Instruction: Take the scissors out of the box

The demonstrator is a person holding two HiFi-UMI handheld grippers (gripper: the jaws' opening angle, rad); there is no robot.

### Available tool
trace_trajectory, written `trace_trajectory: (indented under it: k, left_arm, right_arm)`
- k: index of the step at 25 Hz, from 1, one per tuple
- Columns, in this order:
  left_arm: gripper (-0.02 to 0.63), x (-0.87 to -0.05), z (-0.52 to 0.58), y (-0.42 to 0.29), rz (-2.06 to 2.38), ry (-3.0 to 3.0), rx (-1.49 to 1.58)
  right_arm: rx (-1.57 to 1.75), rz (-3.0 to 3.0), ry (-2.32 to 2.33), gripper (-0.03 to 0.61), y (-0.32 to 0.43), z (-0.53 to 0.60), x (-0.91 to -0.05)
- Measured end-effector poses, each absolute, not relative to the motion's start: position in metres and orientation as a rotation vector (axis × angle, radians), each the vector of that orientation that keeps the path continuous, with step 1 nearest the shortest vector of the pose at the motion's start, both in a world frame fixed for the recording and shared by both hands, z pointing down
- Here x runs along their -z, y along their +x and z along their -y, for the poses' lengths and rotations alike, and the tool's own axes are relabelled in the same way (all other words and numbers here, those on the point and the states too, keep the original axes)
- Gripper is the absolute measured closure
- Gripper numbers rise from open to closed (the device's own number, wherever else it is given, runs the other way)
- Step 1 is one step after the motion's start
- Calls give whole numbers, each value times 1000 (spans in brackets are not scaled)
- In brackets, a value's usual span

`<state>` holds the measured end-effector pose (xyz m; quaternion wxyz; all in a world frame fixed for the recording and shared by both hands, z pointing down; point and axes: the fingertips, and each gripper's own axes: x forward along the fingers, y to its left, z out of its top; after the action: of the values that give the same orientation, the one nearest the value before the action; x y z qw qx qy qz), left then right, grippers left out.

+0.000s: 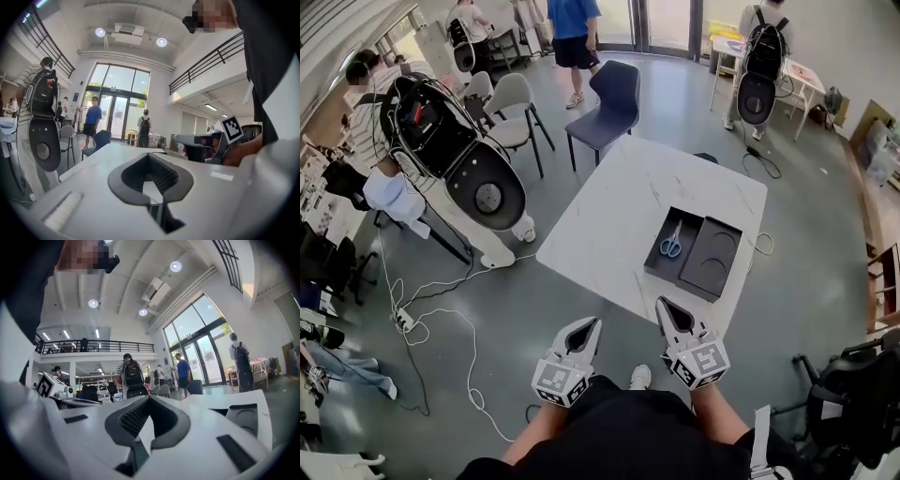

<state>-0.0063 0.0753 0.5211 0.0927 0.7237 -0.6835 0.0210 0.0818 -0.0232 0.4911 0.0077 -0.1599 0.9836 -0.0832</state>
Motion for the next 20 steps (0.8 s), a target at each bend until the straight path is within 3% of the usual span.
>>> trace_trajectory:
  k: [20]
  left_arm:
    - [604, -530, -12, -37, 1973, 2199, -73]
  right_arm:
    - [306, -3099, -553, 569, 50, 80, -511]
